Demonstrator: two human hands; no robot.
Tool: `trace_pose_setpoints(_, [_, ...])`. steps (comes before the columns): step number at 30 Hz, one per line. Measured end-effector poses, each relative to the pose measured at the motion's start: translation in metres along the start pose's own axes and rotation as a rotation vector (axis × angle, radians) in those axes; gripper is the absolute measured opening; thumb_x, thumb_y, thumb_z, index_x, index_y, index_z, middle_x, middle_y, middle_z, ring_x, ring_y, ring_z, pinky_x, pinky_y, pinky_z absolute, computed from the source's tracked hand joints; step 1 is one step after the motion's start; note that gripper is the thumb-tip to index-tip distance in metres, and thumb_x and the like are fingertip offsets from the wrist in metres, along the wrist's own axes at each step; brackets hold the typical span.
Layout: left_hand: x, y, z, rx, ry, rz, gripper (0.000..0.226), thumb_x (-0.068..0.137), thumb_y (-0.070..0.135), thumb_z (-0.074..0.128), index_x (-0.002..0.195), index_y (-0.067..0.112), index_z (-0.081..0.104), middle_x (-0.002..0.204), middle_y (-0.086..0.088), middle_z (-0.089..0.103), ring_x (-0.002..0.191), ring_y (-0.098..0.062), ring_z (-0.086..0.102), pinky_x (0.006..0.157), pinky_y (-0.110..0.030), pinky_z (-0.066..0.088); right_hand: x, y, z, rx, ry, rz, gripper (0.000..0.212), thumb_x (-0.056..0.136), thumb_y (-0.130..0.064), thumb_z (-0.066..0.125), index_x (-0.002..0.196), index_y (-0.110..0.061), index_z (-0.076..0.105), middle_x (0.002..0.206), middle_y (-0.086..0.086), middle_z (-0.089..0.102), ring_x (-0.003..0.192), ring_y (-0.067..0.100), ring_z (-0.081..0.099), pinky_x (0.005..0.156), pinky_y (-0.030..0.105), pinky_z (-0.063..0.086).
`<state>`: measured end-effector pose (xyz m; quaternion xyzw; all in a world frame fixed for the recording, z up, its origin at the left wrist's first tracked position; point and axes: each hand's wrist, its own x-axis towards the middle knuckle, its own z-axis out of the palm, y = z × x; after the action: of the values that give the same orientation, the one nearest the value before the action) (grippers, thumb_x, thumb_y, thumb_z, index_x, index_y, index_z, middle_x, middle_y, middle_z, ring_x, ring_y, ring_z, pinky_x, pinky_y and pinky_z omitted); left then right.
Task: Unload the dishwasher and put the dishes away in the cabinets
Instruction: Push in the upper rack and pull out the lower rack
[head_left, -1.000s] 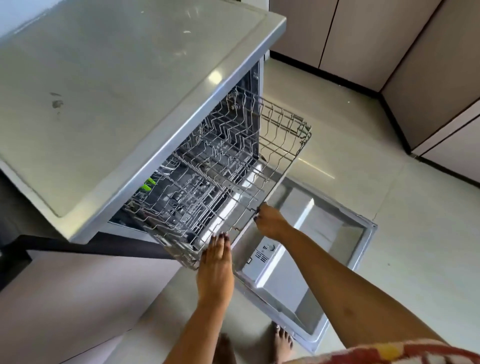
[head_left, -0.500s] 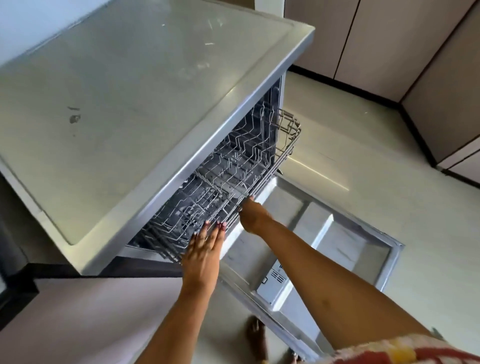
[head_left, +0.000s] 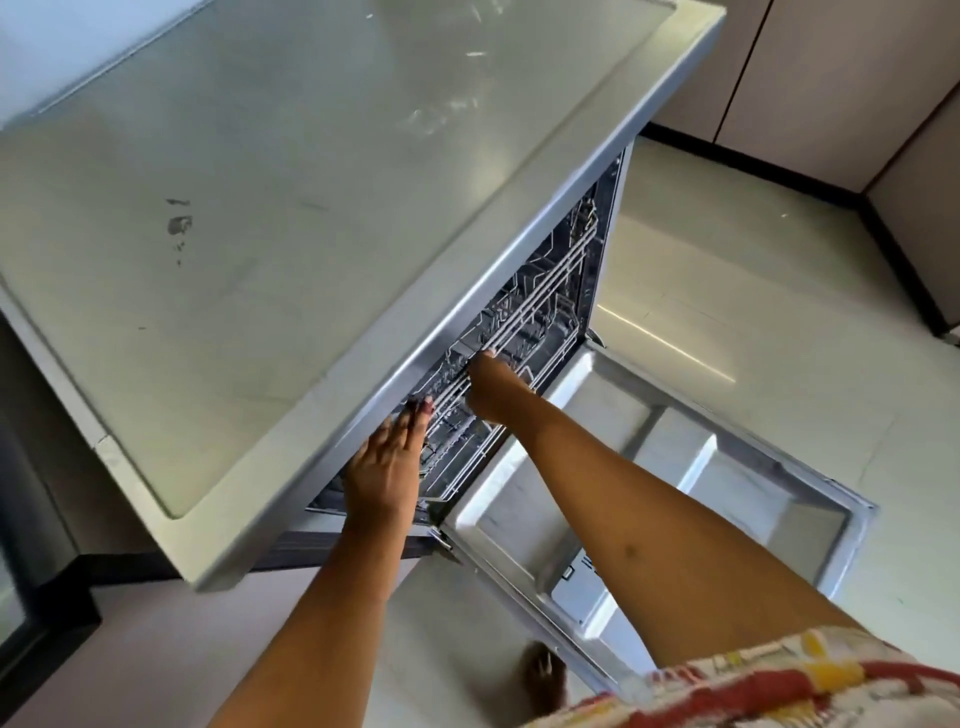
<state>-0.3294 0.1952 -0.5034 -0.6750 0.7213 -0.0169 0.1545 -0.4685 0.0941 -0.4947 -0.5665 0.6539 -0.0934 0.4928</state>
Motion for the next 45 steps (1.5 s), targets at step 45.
trace_pose_setpoints(45, [0.056, 0.092, 0.220, -0.380, -0.427, -0.252, 0.077, 0.096, 0.038, 0.043, 0.151, 0.007, -0.002, 0.159, -0.008, -0.002, 0.147, -0.023, 0.000, 0.118, -0.041, 0.007, 0.138, 0.159, 0.078, -0.972, 0.003, -0.342, 0.067, 0.095, -0.016, 0.050, 0.151, -0.022, 0.013, 0.158, -0.002, 0.012, 0.148, 0.019, 0.008, 0.110, 0.056, 0.027])
